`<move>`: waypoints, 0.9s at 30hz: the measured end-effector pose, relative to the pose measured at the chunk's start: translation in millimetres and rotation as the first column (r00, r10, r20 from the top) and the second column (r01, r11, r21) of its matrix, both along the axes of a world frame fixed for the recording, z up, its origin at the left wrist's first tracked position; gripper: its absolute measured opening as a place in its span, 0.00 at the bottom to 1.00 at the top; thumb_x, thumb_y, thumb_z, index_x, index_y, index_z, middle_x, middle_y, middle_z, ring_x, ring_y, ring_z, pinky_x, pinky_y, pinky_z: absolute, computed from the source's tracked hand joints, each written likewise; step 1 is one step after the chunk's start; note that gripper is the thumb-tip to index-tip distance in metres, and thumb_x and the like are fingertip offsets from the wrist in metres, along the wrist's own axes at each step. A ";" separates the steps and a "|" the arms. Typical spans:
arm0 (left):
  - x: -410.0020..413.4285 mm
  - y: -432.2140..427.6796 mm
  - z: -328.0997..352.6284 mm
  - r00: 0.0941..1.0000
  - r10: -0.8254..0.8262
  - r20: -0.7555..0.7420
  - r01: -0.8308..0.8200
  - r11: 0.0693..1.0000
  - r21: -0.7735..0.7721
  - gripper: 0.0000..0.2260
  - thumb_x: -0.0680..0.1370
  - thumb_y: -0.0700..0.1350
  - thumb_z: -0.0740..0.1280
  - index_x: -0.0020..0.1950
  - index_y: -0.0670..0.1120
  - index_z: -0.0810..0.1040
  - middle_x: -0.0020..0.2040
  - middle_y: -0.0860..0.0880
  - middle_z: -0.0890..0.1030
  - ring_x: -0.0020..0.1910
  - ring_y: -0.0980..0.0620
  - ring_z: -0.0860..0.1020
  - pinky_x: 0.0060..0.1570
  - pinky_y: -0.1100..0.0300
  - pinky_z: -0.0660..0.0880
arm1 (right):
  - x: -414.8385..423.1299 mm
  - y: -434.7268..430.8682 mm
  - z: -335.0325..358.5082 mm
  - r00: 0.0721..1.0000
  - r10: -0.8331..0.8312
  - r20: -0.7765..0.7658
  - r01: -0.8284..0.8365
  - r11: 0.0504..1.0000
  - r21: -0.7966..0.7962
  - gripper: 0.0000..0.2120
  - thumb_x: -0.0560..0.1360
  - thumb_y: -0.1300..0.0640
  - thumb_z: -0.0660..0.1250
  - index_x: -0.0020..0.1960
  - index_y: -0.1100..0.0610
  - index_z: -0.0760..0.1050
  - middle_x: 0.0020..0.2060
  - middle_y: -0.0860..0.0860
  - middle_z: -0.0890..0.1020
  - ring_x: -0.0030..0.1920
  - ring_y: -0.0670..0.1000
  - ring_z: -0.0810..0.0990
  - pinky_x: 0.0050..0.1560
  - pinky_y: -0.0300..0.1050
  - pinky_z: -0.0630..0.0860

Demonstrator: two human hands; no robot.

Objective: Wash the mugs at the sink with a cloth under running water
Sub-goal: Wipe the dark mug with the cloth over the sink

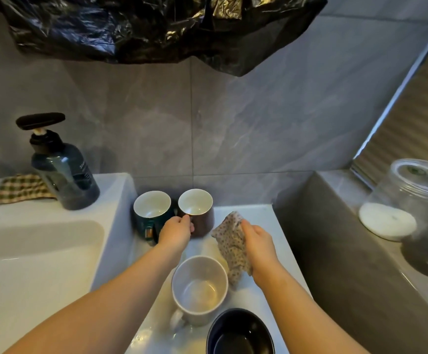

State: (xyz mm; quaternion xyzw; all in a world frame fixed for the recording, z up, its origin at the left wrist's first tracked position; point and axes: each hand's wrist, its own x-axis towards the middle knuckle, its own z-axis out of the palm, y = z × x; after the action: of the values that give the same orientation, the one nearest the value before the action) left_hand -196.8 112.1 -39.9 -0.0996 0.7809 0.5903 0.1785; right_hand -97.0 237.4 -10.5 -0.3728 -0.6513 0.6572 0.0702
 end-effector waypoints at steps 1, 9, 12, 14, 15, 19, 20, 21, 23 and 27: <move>0.6 -2.4 4.1 1.000 -0.021 -0.001 0.021 0.999 -0.037 0.13 0.80 0.48 0.59 0.38 0.44 0.72 0.40 0.45 0.77 0.41 0.46 0.73 0.46 0.52 0.71 | 2.1 -0.5 1.1 1.000 0.003 -0.001 -0.003 1.000 0.004 0.10 0.80 0.47 0.57 0.46 0.52 0.72 0.43 0.49 0.76 0.49 0.52 0.75 0.52 0.49 0.74; 38.6 -31.7 48.2 0.967 -0.223 -0.124 0.196 0.960 -0.198 0.09 0.80 0.46 0.60 0.40 0.47 0.70 0.33 0.51 0.72 0.34 0.52 0.67 0.31 0.60 0.62 | 38.9 -10.5 25.1 0.997 0.047 -0.061 -0.041 0.994 0.099 0.10 0.80 0.47 0.56 0.47 0.51 0.71 0.45 0.49 0.77 0.49 0.51 0.76 0.46 0.46 0.73; 68.9 -51.3 57.9 0.947 -0.271 -0.174 0.226 0.944 -0.239 0.05 0.79 0.45 0.61 0.45 0.49 0.74 0.41 0.52 0.75 0.45 0.50 0.72 0.42 0.60 0.68 | 65.2 -17.8 33.1 0.995 0.057 -0.078 -0.045 0.989 0.143 0.10 0.80 0.46 0.56 0.47 0.50 0.71 0.47 0.49 0.76 0.51 0.52 0.76 0.49 0.47 0.74; 88.6 -63.0 54.8 0.948 -0.277 -0.160 0.233 0.940 -0.247 0.03 0.79 0.46 0.62 0.46 0.50 0.74 0.45 0.51 0.75 0.49 0.49 0.73 0.47 0.58 0.68 | 82.9 -23.8 36.4 0.994 0.060 -0.095 -0.041 0.982 0.187 0.10 0.80 0.46 0.56 0.49 0.51 0.71 0.45 0.48 0.76 0.50 0.50 0.76 0.49 0.45 0.74; 98.6 -68.4 51.9 0.953 -0.271 -0.138 0.233 0.942 -0.243 0.03 0.78 0.47 0.63 0.47 0.50 0.74 0.46 0.50 0.75 0.48 0.48 0.73 0.47 0.58 0.69 | 91.8 -27.5 37.8 0.993 0.063 -0.103 -0.040 0.977 0.208 0.10 0.80 0.47 0.56 0.49 0.51 0.71 0.45 0.47 0.76 0.49 0.49 0.76 0.48 0.45 0.74; 136.9 -83.8 43.6 0.961 -0.276 0.018 0.272 0.933 -0.236 0.07 0.79 0.50 0.62 0.52 0.47 0.71 0.44 0.49 0.74 0.46 0.48 0.73 0.43 0.56 0.70 | 124.0 -42.6 36.5 0.992 0.062 -0.107 -0.026 0.951 0.309 0.10 0.79 0.47 0.58 0.44 0.49 0.72 0.44 0.49 0.78 0.48 0.48 0.77 0.50 0.47 0.76; 145.1 -85.6 42.0 0.957 -0.285 0.048 0.288 0.926 -0.244 0.08 0.79 0.50 0.61 0.53 0.46 0.71 0.44 0.49 0.73 0.48 0.47 0.74 0.44 0.55 0.71 | 131.7 -45.7 36.1 0.993 0.061 -0.103 -0.022 0.940 0.341 0.10 0.79 0.47 0.58 0.44 0.50 0.73 0.43 0.49 0.78 0.47 0.48 0.77 0.49 0.48 0.76; 152.1 -86.9 40.4 0.954 -0.290 0.071 0.298 0.922 -0.245 0.09 0.79 0.50 0.60 0.54 0.46 0.70 0.44 0.49 0.73 0.50 0.47 0.74 0.46 0.55 0.72 | 138.8 -48.3 36.7 0.993 0.059 -0.104 -0.017 0.931 0.365 0.11 0.79 0.48 0.58 0.44 0.52 0.73 0.42 0.49 0.78 0.45 0.48 0.76 0.47 0.48 0.75; 162.6 -88.1 40.1 0.950 -0.294 0.104 0.311 0.924 -0.224 0.10 0.80 0.50 0.59 0.55 0.45 0.69 0.48 0.49 0.73 0.52 0.47 0.73 0.47 0.55 0.72 | 151.3 -52.5 37.7 0.993 0.056 -0.104 -0.012 0.925 0.380 0.12 0.79 0.48 0.58 0.45 0.54 0.73 0.40 0.50 0.77 0.42 0.48 0.75 0.43 0.47 0.74; 166.1 -86.3 40.4 0.933 -0.332 0.136 0.353 0.916 -0.189 0.12 0.81 0.51 0.58 0.61 0.47 0.67 0.58 0.46 0.72 0.56 0.46 0.73 0.50 0.54 0.73 | 168.8 -59.4 33.2 0.997 0.032 -0.072 -0.005 0.936 0.352 0.12 0.79 0.46 0.57 0.47 0.52 0.74 0.41 0.51 0.78 0.42 0.52 0.77 0.36 0.46 0.73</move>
State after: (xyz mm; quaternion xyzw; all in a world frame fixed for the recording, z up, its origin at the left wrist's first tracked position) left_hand -30.7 25.8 0.5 -0.0095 0.8342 0.4579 0.3070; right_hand 71.8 178.0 22.6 -0.3227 -0.7585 0.5447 0.1543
